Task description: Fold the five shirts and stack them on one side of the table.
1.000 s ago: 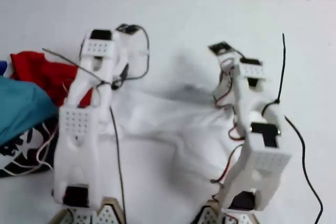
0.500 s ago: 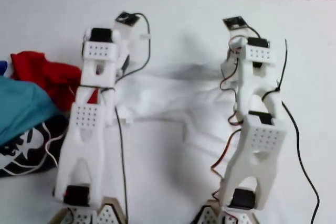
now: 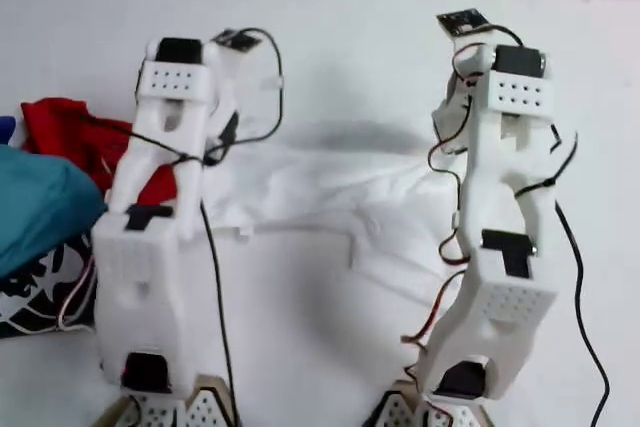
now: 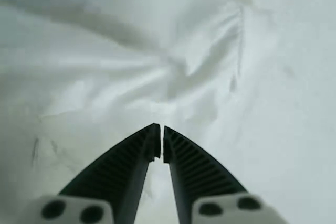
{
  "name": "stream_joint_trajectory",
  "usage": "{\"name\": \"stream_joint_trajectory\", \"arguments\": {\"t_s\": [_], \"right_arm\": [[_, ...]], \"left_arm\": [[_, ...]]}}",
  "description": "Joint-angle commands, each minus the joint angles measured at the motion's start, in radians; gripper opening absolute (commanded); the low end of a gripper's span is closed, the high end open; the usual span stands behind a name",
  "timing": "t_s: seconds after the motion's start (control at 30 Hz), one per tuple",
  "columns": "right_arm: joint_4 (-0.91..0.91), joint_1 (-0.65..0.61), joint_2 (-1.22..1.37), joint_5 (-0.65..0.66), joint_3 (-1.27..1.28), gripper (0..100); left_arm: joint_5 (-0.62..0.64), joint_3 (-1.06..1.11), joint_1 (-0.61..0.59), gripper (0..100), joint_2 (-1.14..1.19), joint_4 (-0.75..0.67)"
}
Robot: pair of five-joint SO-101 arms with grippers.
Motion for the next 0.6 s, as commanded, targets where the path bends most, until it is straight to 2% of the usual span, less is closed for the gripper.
{"name": "stream_joint_trajectory", "arguments": {"t_s": [0.0,0.2,0.37,0.57], "right_arm": [[0.005,-0.059,-0.17,0.021,0.092,2.0],[-0.259,-0.151,-0.401,0.021,0.6,2.0],[-0.49,-0.231,-0.495,0.023,1.002,2.0],[-0.677,-0.274,-0.504,0.02,1.212,2.4]], "left_arm": [[-0.002,0.291,-0.012,3,-0.18,-0.17],[0.002,0.596,-0.014,3,-0.29,-0.468],[0.0,0.673,-0.081,3,-0.292,-0.597],[0.006,0.7,-0.146,3,-0.29,-0.732]]}}
